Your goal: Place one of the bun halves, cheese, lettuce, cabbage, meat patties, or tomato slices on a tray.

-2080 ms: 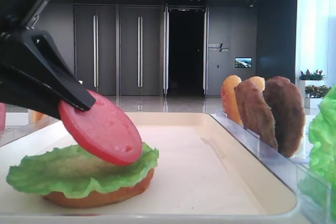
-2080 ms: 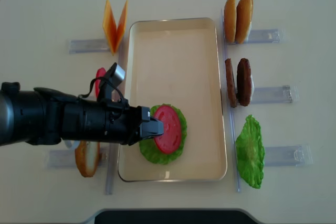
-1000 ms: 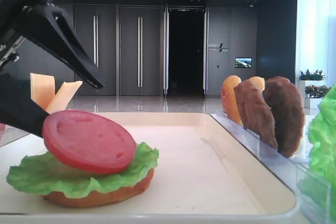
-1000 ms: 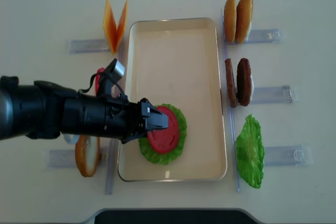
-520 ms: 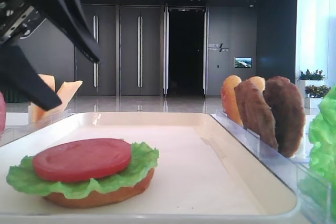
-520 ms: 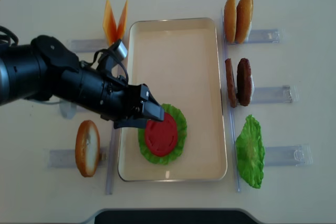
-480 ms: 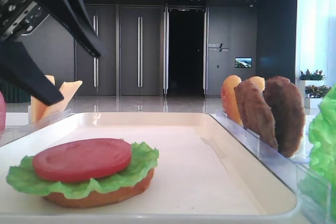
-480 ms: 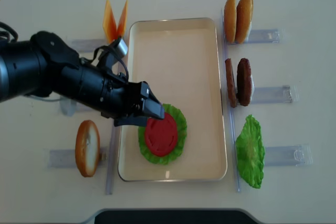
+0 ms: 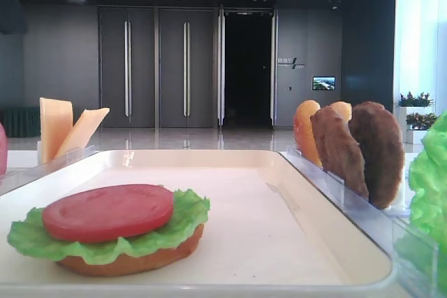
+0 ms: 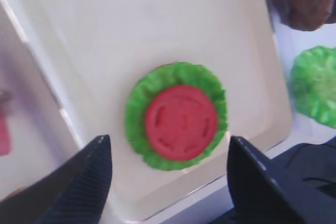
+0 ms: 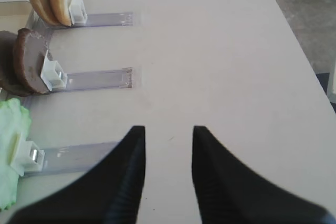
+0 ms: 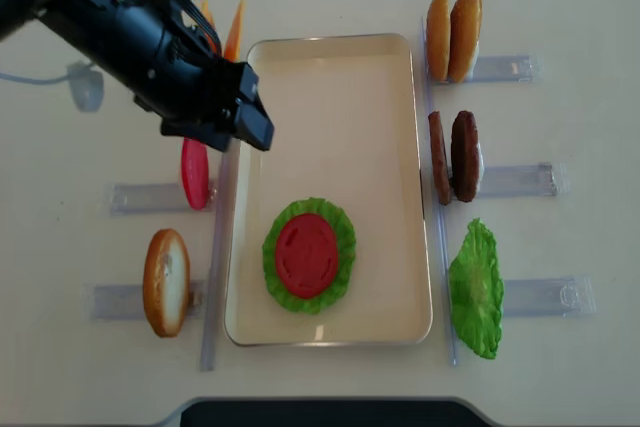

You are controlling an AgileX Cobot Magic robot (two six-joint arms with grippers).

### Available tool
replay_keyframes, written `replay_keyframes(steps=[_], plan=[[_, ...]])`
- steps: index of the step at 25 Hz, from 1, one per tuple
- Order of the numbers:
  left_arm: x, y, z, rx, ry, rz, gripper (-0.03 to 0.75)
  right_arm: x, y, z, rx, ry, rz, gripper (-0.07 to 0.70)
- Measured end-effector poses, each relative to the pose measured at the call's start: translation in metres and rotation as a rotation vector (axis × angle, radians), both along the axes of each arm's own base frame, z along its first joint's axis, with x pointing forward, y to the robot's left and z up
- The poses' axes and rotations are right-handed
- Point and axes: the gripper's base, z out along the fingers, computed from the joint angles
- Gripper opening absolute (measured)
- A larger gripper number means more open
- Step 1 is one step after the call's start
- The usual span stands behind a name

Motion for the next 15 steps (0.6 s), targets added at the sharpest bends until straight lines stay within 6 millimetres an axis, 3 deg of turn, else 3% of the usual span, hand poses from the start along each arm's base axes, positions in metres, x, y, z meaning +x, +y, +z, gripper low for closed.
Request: replay_keyframes(steps=[5, 10, 15], plan=[[0.003, 0.019, 0.017, 0.224, -0.005, 0.030, 0.509, 0.000, 0.000, 0.000, 0.000, 0.000, 0.001, 0.244], [0.008, 0.035, 0.020, 0.316, -0.013, 0.086, 0.496, 0.000, 0.000, 0.000, 0.000, 0.000, 0.001, 0.244], [0.018, 0.074, 0.021, 0.333, 0.000, 0.206, 0.484, 0.000, 0.000, 0.000, 0.000, 0.000, 0.001, 0.244]])
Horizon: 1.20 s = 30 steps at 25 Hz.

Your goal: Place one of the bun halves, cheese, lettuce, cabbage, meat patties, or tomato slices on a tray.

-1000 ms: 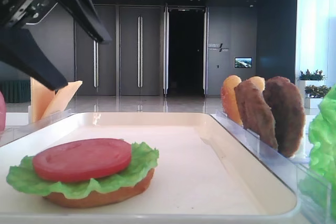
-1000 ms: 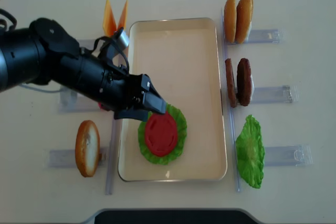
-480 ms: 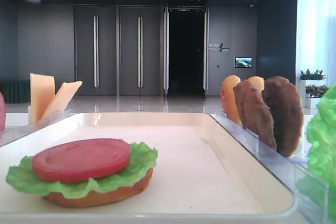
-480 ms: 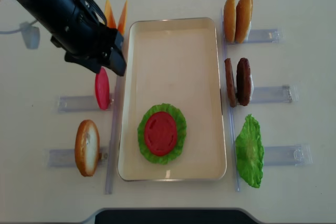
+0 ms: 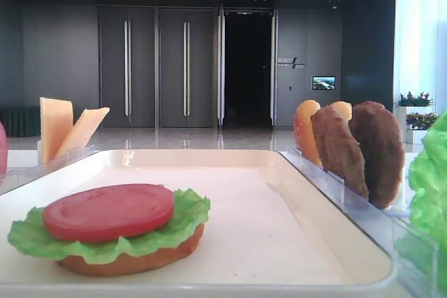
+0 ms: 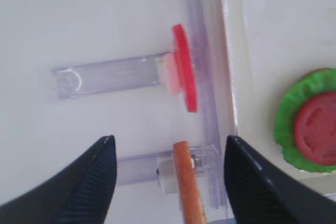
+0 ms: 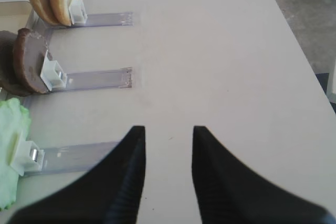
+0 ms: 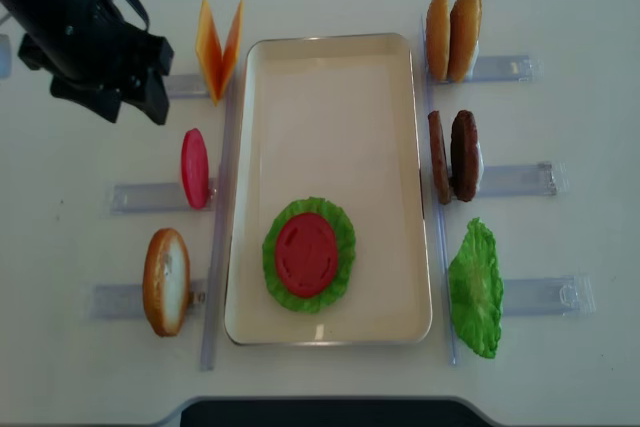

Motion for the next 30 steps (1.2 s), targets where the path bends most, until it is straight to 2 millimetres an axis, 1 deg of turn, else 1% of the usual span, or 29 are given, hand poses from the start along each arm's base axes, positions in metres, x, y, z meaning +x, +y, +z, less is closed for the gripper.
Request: replay_keyframes(steps=[3, 5, 7, 8, 12, 21, 23, 26, 30], plan=[[0.004, 0.033, 0.000, 0.005, -0.001, 0.089, 0.482, 0.000, 0.000, 0.000, 0.000, 0.000, 0.000, 0.244], [0.005, 0.051, 0.000, 0.008, 0.000, 0.137, 0.471, 0.000, 0.000, 0.000, 0.000, 0.000, 0.000, 0.244], [0.004, 0.066, 0.000, 0.024, -0.002, 0.159, 0.457, 0.000, 0.000, 0.000, 0.000, 0.000, 0.000, 0.244], [0.004, 0.070, 0.001, 0.031, -0.004, 0.160, 0.450, 0.000, 0.000, 0.000, 0.000, 0.000, 0.000, 0.244], [0.000, 0.072, 0.006, 0.040, -0.021, 0.141, 0.437, 0.000, 0.000, 0.000, 0.000, 0.000, 0.000, 0.244], [-0.016, 0.073, 0.028, 0.064, -0.099, 0.131, 0.433, 0.000, 0.000, 0.000, 0.000, 0.000, 0.000, 0.244], [-0.023, 0.072, 0.032, 0.064, -0.110, 0.131, 0.433, 0.000, 0.000, 0.000, 0.000, 0.000, 0.000, 0.244], [-0.039, 0.071, 0.031, 0.064, -0.112, 0.131, 0.432, 0.000, 0.000, 0.000, 0.000, 0.000, 0.000, 0.244], [-0.069, 0.070, 0.027, 0.064, -0.115, 0.131, 0.432, 0.000, 0.000, 0.000, 0.000, 0.000, 0.000, 0.244]])
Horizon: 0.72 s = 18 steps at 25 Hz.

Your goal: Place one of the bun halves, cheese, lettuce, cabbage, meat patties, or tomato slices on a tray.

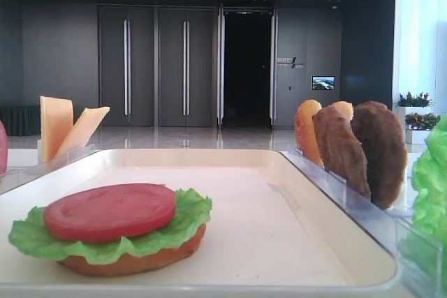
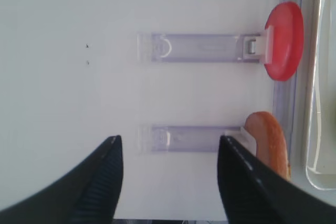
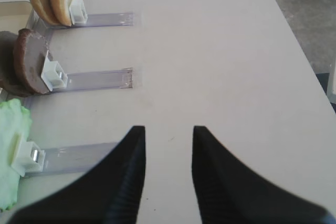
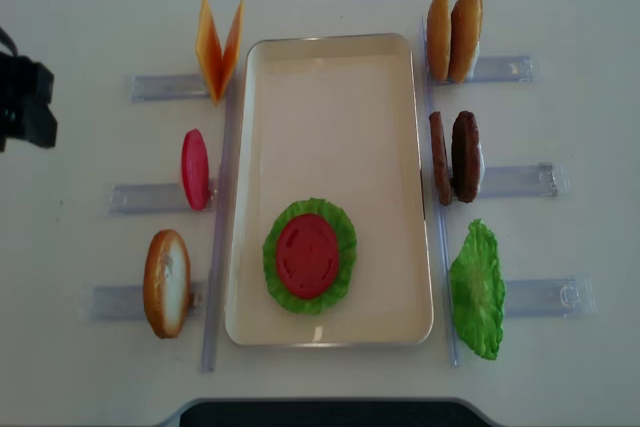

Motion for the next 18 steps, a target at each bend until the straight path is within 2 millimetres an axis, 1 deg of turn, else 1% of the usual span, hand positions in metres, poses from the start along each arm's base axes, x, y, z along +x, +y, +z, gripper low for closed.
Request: replay_keyframes(steps=[3, 6, 11, 18], plan=[[-0.027, -0.002, -0.001, 0.000, -0.019, 0.000, 0.432, 0.000, 0.000, 0.000, 0.000, 0.000, 0.000, 0.244], [-0.054, -0.003, -0.007, 0.001, -0.038, 0.000, 0.432, 0.000, 0.000, 0.000, 0.000, 0.000, 0.000, 0.241], [-0.087, -0.006, -0.019, 0.002, -0.123, -0.002, 0.419, 0.000, 0.000, 0.000, 0.000, 0.000, 0.000, 0.241], [-0.129, -0.009, -0.037, -0.002, -0.231, -0.004, 0.375, 0.000, 0.000, 0.000, 0.000, 0.000, 0.000, 0.241]])
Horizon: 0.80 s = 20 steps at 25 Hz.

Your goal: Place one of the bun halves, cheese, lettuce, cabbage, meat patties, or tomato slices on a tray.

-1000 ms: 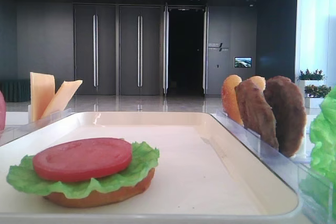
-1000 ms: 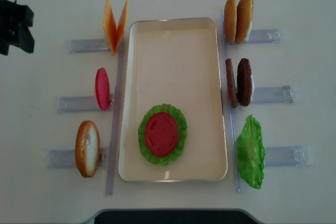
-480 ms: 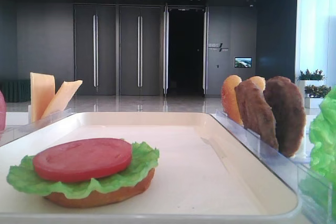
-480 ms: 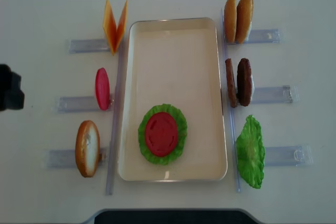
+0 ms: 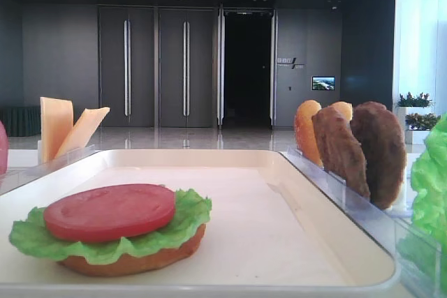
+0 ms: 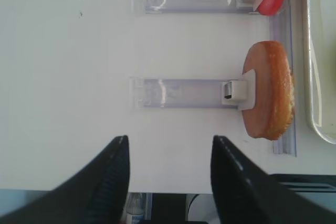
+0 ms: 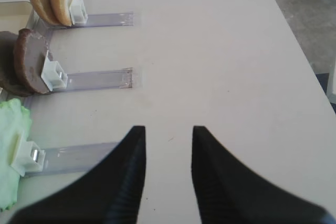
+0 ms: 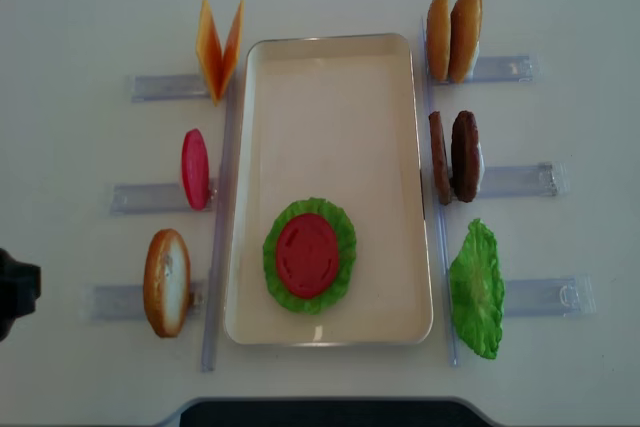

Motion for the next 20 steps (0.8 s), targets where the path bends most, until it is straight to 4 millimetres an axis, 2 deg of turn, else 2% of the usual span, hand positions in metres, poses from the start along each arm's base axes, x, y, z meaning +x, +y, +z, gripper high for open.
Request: replay_keyframes(steps=[6, 12, 20], plan=[[-0.028, -0.002, -0.007, 0.008, -0.129, -0.001, 0.344, 0.000, 0.000, 0.000, 0.000, 0.000, 0.000, 0.239], [-0.047, -0.003, -0.021, 0.011, -0.185, -0.001, 0.339, 0.000, 0.000, 0.000, 0.000, 0.000, 0.000, 0.239], [-0.069, -0.004, -0.019, 0.019, -0.347, -0.001, 0.339, 0.000, 0.000, 0.000, 0.000, 0.000, 0.000, 0.238]])
